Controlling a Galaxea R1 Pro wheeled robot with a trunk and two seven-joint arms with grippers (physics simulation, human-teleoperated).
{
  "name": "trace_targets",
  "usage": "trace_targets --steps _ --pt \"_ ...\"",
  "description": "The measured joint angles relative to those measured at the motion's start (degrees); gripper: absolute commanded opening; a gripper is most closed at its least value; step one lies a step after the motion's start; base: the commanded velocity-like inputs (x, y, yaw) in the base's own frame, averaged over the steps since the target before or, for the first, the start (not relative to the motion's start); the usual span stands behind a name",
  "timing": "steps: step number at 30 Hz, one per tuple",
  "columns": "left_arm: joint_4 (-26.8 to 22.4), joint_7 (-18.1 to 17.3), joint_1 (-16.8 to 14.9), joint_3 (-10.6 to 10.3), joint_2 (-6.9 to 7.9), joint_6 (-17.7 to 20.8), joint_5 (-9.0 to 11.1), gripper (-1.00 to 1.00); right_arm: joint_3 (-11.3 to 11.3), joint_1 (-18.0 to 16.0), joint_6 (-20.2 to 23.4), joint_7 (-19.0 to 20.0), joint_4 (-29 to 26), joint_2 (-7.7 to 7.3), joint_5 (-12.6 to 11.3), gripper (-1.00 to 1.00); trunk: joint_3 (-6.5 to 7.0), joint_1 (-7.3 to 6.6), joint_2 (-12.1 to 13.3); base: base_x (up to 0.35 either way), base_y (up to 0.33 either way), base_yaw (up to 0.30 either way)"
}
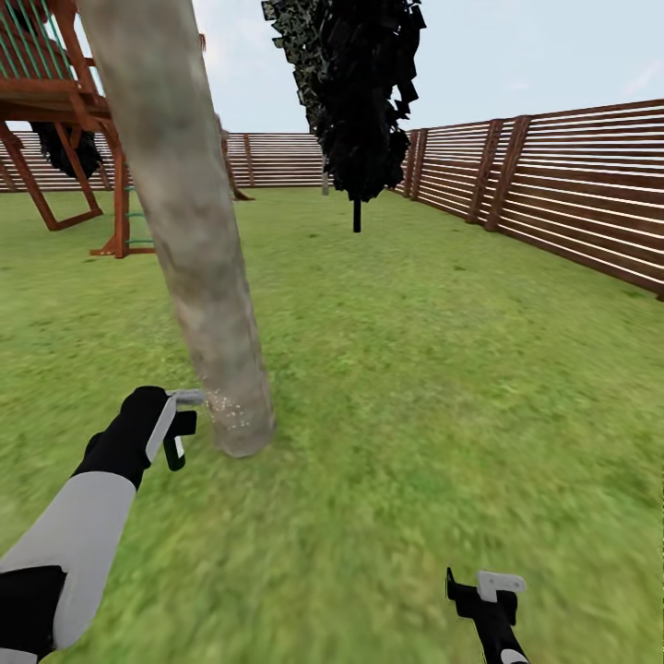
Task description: In the garden, pick up the pesticide atomizer on the floor and spray pesticide onto both trees until each tree trunk is fully covered.
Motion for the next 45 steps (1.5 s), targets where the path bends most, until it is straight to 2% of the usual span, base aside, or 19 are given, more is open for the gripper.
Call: trace_targets --steps 11,21,38,41,43,45 --pt "0.01 0.2 0.0 -0.29 0.09 -0.04 -0.39 -1.0 0.06 0.0 0.0 -0.01 0.0 0.06 0.01 1.0 0.0 0.02 0.0 0.025 -0.27 0.016" --pt "0.17 0.27 0.02 -0.13 0.02 -0.07 -0.46 -1.0 0.04 -0.02 0.0 -0.08 0.02 0.09 -0.08 1.0 0.0 0.0 0.0 0.09 -0.274 0.258" --pt "0.71 0.3 0.12 -0.11 0.09 -0.26 -0.55 -1.0 0.01 0.0 0.0 -0.09 0.0 -0.06 -0.08 1.0 0.0 0.01 0.0 0.141 -0.247 0.005" --pt "0.8 0.32 2.64 0.0 0.46 -0.56 -0.67 -1.0 0.02 0.0 -0.01 -0.09 0.0 -0.31 -0.08 1.0 -0.01 0.02 0.0 0.011 -0.275 0.0" --pt "0.49 0.32 5.79 0.35 1.71 -0.9 -0.88 -1.0 0.04 0.0 -0.01 -0.08 0.0 -0.35 -0.08 1.0 -0.01 0.02 0.0 0.07 -0.267 0.0" --pt "0.22 0.38 6.47 0.16 1.76 -1.05 -0.22 -1.0 0.03 0.0 0.0 -0.08 0.0 -0.35 -0.08 1.0 0.0 0.0 0.0 0.192 -0.218 0.003"
